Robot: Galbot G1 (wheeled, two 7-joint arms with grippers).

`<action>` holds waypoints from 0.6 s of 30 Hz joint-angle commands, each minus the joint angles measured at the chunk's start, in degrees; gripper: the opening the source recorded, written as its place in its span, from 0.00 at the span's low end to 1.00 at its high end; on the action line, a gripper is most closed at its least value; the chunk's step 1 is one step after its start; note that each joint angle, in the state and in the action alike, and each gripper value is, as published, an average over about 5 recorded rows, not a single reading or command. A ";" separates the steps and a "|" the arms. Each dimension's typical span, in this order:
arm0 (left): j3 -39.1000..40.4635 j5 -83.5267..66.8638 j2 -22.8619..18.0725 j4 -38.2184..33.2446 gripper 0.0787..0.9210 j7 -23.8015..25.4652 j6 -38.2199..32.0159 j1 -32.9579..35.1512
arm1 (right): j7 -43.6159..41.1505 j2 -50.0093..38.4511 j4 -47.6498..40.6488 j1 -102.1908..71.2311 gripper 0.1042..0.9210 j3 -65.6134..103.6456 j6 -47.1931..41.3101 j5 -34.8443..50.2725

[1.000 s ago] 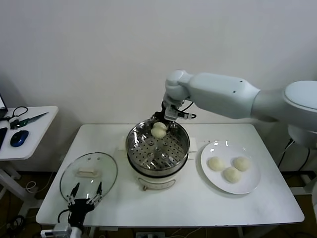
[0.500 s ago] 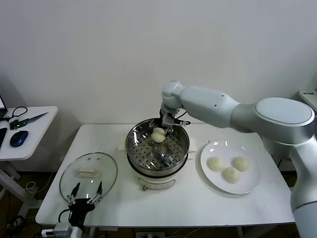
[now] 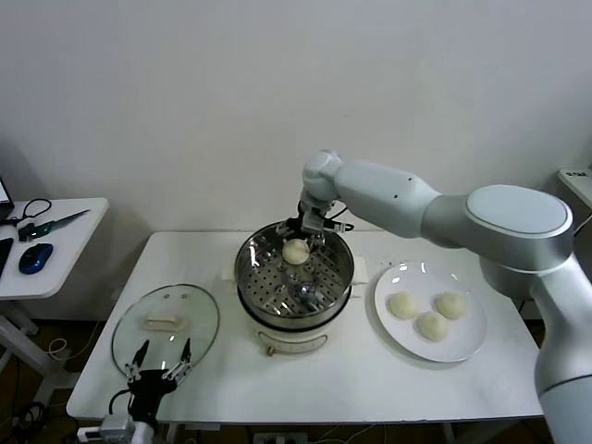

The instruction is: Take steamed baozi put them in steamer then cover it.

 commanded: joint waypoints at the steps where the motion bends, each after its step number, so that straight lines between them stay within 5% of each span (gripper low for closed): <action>1: 0.10 0.14 -0.12 -0.40 0.88 0.07 0.19 0.04 | -7.78 -9.12 10.62 16.42 0.88 -11.45 -8.76 32.00; 5: 0.14 0.21 -0.12 -0.68 0.88 0.14 0.30 0.10 | -13.21 -18.23 14.51 22.60 0.88 -18.82 -23.45 46.66; 11: 0.29 0.04 0.02 -0.85 0.88 0.18 0.14 0.17 | -11.42 -29.72 19.39 24.91 0.88 -24.73 -42.36 43.67; 18: -0.14 -0.67 0.05 -1.52 0.88 0.13 0.02 0.31 | -5.90 -39.21 30.25 16.93 0.88 -24.39 -52.25 42.76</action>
